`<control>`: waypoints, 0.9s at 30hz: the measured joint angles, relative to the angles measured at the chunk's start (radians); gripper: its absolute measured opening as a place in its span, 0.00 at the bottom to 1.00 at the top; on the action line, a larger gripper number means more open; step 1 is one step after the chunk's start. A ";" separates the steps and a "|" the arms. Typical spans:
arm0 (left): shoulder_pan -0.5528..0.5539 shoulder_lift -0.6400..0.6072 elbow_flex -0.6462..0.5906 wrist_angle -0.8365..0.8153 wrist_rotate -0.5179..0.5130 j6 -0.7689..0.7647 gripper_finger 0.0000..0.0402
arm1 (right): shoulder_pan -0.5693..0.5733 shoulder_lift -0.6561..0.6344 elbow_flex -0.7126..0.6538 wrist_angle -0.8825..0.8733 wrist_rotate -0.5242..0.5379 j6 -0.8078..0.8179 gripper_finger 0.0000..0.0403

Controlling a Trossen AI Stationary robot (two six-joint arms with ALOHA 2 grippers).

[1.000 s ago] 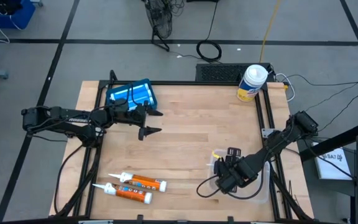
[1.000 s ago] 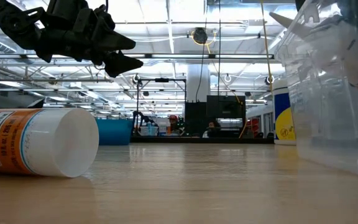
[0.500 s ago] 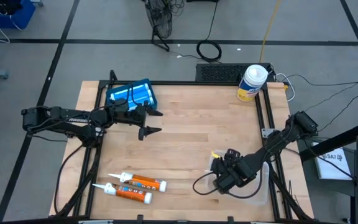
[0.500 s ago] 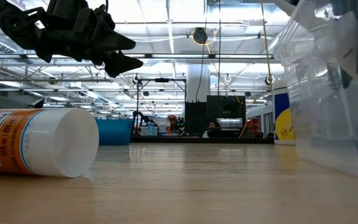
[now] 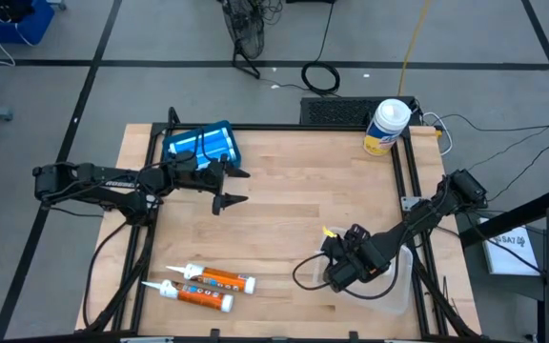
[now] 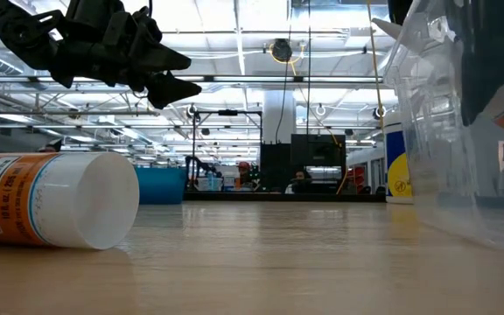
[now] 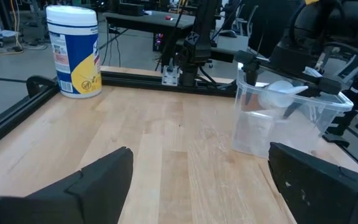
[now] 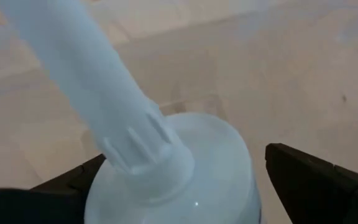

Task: Pick & place silicon tubes, Sealant and Lysol wipes
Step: Put the top orange sealant into the transparent bin, then put the bottom orange sealant into the transparent bin

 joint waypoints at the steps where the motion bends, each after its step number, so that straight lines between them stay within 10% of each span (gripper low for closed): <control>1: 0.000 0.000 0.000 0.000 0.000 0.000 0.91 | 0.000 0.000 0.000 0.000 0.000 0.007 0.84; 17: 0.000 0.000 0.000 0.000 0.000 0.000 0.91 | -0.025 -0.069 0.000 -0.005 -0.001 0.113 0.84; 27: 0.000 0.000 0.000 0.000 0.000 0.000 0.91 | -0.002 -0.238 0.002 0.021 0.200 0.103 0.84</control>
